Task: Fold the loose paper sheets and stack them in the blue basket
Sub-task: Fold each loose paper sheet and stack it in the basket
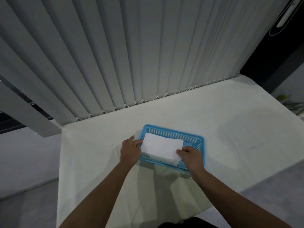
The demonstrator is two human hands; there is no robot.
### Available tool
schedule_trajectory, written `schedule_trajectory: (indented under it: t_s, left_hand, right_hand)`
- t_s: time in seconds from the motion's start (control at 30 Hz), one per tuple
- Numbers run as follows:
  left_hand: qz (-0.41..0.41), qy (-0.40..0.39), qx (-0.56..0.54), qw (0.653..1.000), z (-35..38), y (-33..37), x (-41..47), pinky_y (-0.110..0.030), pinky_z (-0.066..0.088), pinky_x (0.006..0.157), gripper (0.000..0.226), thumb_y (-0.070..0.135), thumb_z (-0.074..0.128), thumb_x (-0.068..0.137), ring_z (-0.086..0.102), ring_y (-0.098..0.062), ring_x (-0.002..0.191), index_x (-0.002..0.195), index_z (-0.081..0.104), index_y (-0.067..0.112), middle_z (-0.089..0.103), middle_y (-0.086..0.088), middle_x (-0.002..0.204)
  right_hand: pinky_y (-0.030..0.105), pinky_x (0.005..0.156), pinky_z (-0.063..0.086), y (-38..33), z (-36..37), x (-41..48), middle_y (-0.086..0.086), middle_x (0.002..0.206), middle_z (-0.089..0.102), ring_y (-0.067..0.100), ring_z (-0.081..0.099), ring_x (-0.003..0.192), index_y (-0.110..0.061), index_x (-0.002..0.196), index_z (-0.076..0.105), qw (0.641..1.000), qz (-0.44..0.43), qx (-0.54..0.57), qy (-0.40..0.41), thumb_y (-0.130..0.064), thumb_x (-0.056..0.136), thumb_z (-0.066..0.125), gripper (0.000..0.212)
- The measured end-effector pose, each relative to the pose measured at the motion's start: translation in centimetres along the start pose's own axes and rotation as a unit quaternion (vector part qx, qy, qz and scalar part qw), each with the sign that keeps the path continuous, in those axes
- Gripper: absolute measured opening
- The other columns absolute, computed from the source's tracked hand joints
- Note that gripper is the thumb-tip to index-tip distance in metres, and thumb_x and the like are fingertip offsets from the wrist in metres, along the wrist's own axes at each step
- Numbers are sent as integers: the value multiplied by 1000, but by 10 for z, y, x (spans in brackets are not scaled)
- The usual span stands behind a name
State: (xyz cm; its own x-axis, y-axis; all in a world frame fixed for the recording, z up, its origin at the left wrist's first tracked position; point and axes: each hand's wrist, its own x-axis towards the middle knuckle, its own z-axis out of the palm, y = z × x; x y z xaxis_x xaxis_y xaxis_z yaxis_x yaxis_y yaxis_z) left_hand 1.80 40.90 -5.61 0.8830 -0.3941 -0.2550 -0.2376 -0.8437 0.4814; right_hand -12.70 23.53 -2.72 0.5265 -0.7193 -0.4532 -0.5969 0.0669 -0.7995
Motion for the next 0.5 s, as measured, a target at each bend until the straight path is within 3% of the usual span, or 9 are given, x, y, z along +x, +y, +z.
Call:
schedule_trajectory:
  t_s: [0.27, 0.4, 0.5]
  left_hand:
    - [10, -5, 14, 1000, -3, 5, -4, -37, 29, 114, 40, 19, 29, 101, 29, -27, 139, 133, 55, 24, 35, -7, 153]
    - [17, 1, 28, 999, -3, 5, -7, -35, 30, 113, 41, 18, 29, 101, 29, -26, 138, 135, 53, 23, 35, -6, 153]
    - [22, 2, 28, 999, -3, 4, -9, -35, 30, 113, 41, 18, 31, 101, 30, -25, 138, 135, 53, 22, 35, -6, 153]
  right_hand:
    - [29, 72, 42, -3, 5, 0, 0, 70, 62, 17, 56, 66, -16, 66, 61, 1000, 14, 9, -3, -19, 83, 70, 20]
    - [29, 68, 42, -1, 5, -1, -2, 65, 60, 16, 55, 62, -16, 63, 60, 1000, 9, 6, -6, -19, 83, 71, 22]
    - [31, 73, 46, 3, 3, -1, -2, 73, 65, 16, 59, 70, -13, 78, 68, 1000, 12, 23, 8, -23, 82, 72, 11]
